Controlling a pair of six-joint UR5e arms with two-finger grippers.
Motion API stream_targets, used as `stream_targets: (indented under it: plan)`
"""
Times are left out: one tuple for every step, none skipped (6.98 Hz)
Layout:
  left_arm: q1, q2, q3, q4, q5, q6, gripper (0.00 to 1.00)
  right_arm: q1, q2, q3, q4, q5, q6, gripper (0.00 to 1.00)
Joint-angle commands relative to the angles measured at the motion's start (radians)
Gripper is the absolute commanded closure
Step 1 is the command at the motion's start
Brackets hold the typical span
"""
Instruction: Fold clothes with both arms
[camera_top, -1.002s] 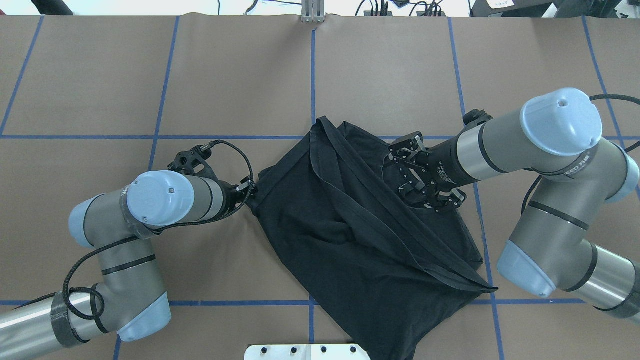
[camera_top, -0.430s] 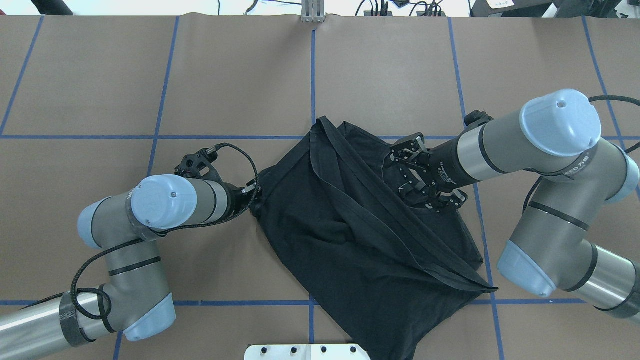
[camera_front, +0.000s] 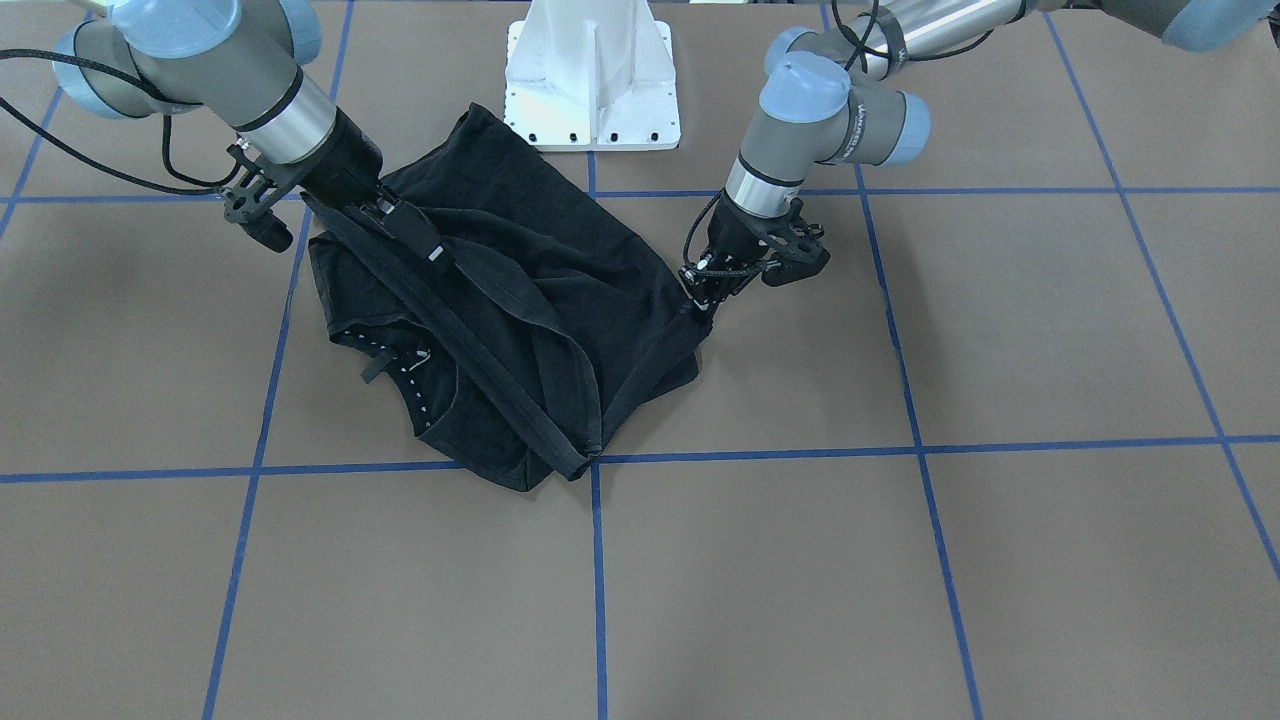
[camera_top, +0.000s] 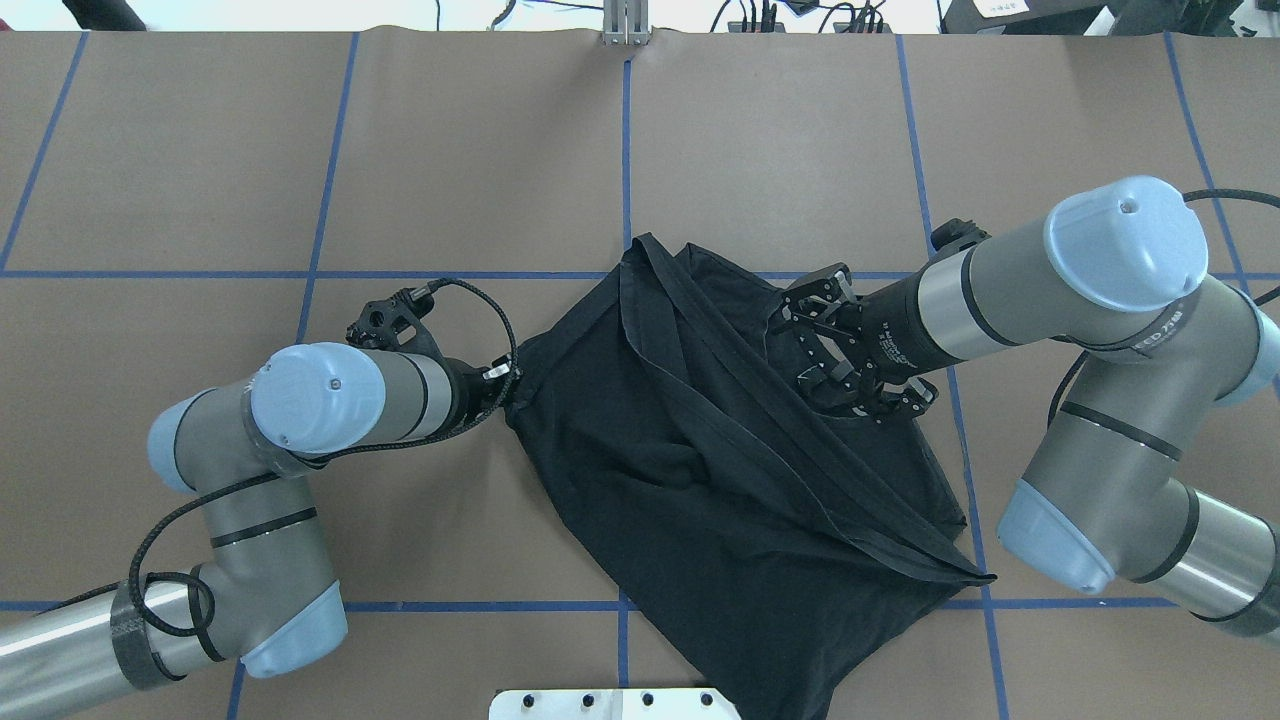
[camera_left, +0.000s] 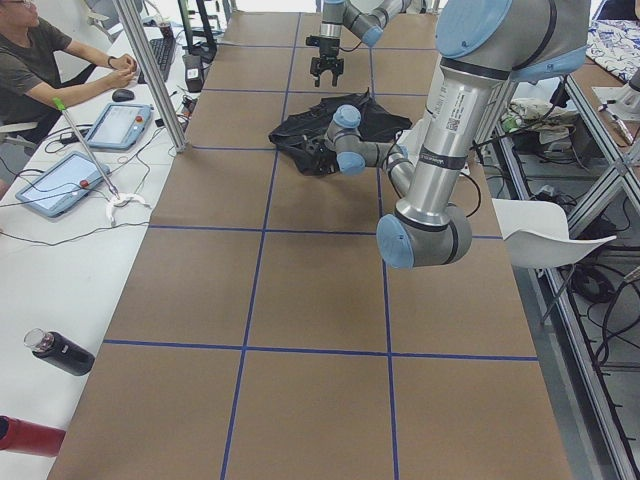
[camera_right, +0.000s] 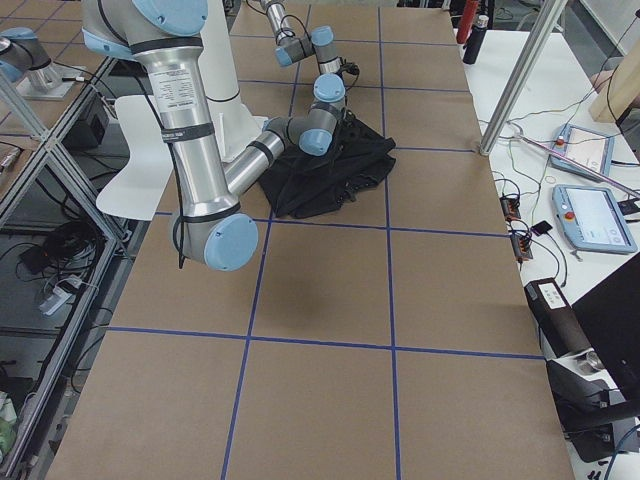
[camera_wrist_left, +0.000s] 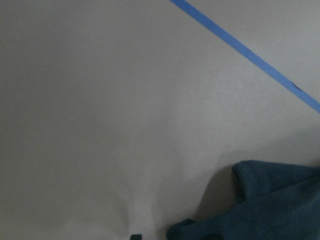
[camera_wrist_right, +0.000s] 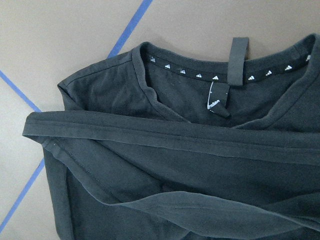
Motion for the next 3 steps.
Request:
stream_targets:
  plan:
    - [-0.174,-0.012,0.032,-0.016,-0.006,0.264,1.00,0.004,0.000,0.002,0.000,0.000,0.000,0.00]
    - [-0.254,-0.103,0.169,-0.132,-0.028,0.311,1.00,0.004,0.000,0.004,0.000,0.000,0.000,0.00]
    - [-0.288,-0.202,0.357,-0.241,-0.032,0.322,1.00,0.004,0.001,0.002,0.000,0.000,0.000,0.00]
